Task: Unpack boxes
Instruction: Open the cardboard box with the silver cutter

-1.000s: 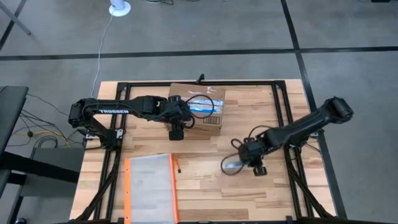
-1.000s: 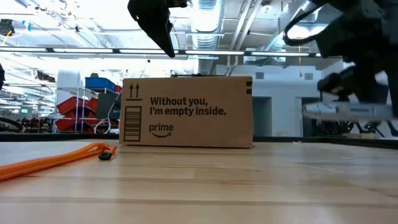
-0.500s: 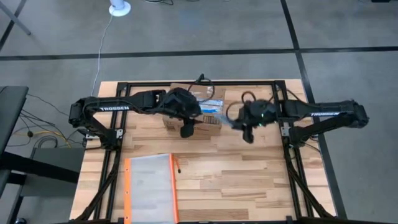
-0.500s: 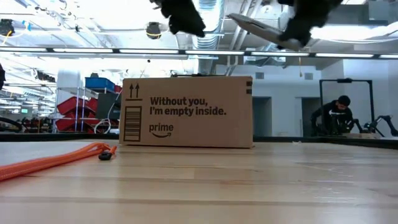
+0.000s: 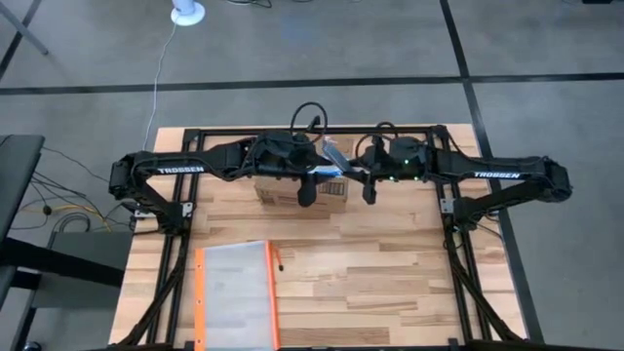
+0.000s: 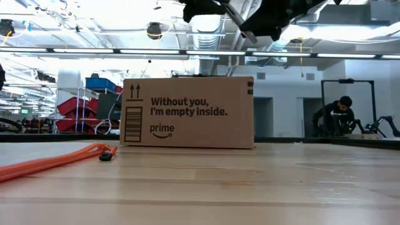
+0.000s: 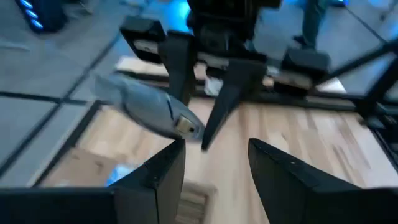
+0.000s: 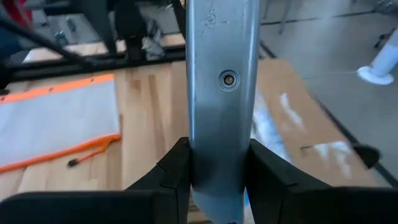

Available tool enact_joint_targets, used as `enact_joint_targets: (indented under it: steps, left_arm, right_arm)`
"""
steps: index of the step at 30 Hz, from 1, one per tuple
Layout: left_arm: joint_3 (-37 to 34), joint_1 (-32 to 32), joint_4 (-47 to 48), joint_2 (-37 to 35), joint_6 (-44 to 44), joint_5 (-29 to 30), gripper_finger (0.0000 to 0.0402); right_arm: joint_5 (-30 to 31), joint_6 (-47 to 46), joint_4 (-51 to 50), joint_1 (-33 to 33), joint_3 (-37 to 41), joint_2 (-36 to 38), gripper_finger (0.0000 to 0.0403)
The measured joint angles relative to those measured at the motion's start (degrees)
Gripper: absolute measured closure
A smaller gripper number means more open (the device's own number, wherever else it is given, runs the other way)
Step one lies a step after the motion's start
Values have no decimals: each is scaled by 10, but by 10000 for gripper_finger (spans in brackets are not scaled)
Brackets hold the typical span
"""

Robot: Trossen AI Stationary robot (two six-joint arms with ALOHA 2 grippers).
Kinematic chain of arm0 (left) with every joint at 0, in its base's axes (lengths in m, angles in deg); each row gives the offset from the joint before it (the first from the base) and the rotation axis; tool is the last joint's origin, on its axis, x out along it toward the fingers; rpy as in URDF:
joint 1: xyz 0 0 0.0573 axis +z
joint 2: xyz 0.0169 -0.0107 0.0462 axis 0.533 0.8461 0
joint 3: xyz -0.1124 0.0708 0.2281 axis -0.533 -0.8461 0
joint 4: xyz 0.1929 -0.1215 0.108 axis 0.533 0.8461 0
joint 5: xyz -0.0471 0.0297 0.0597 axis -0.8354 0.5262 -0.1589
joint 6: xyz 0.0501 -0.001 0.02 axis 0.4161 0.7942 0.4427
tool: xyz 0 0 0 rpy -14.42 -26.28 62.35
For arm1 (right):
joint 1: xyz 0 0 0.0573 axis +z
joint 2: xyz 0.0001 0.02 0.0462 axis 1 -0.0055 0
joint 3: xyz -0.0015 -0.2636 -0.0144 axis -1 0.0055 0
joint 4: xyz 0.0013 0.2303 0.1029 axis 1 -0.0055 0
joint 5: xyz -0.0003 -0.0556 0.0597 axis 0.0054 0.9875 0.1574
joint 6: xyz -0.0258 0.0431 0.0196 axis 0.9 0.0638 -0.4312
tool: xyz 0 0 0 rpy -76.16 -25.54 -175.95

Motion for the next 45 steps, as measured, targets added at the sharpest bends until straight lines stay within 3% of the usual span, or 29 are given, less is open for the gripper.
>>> enact_joint_targets:
  steps: [4,10,13,18,26,33,45]
  left_arm:
    - [0,0,-11,19,1,22,240]
    - [0,0,-45,28,64,7,240]
    - [0,1,-58,26,97,-31,240]
    - [0,3,-124,26,117,-155,240]
    - [0,4,-135,27,123,-246,240]
    - [0,2,-133,27,127,-256,241]
    - [0,1,-168,29,124,-273,273]
  right_arm:
    - [-3,7,14,0,0,-1,308]
    - [-61,8,14,3,0,7,308]
    - [-88,6,13,10,0,10,308]
    - [-151,2,22,14,0,9,308]
    - [-205,-10,60,14,1,11,308]
    - [-248,-18,109,14,0,14,308]
    - [-250,-31,120,26,-1,14,308]
